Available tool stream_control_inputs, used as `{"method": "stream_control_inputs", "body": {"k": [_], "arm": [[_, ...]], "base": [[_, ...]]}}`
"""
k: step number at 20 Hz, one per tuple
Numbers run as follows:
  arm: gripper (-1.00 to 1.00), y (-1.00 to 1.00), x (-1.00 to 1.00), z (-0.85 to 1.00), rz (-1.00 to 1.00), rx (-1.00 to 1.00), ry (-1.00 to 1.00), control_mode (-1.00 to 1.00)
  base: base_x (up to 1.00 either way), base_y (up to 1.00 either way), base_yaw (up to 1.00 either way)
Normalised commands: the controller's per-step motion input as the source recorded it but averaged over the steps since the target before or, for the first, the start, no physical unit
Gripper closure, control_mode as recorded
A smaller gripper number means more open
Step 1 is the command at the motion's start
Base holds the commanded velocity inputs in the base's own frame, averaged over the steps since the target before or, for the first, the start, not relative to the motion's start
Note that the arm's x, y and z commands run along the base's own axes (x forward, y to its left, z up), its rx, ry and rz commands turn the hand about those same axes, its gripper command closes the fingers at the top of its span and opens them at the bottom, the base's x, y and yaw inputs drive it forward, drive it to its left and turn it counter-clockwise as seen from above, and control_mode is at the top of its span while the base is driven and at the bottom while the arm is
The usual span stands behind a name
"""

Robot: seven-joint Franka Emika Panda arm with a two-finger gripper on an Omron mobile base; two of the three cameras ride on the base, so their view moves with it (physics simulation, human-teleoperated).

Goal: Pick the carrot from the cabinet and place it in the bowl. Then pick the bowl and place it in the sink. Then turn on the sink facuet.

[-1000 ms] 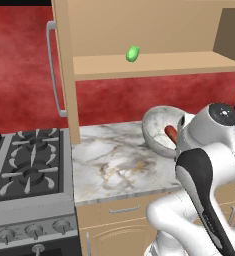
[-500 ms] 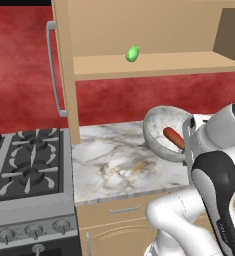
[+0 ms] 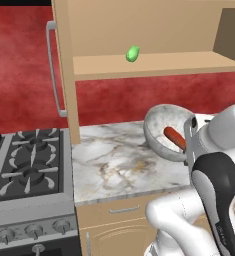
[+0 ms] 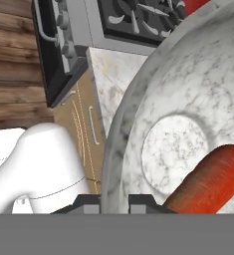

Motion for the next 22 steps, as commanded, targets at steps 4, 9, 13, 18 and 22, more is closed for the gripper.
{"method": "stream_control_inputs", "body": {"k": [4,9,13,18,22], "arm": [[1.00,0.00,0.00,0.00,0.00,0.00,0.00,1.00],[1.00,0.00,0.00,0.00,0.00,0.00,0.00,1.00],[1.00,0.00,0.00,0.00,0.00,0.00,0.00,1.00],[1.00,0.00,0.00,0.00,0.00,0.00,0.00,1.00],[1.00,0.00,0.00,0.00,0.00,0.00,0.00,1.00]], "base": [[-0.03,0.00,0.00],[-0.68,0.00,0.00],[-1.00,-0.01,0.00],[-0.97,-0.05,0.00],[-0.61,-0.10,0.16]]}}
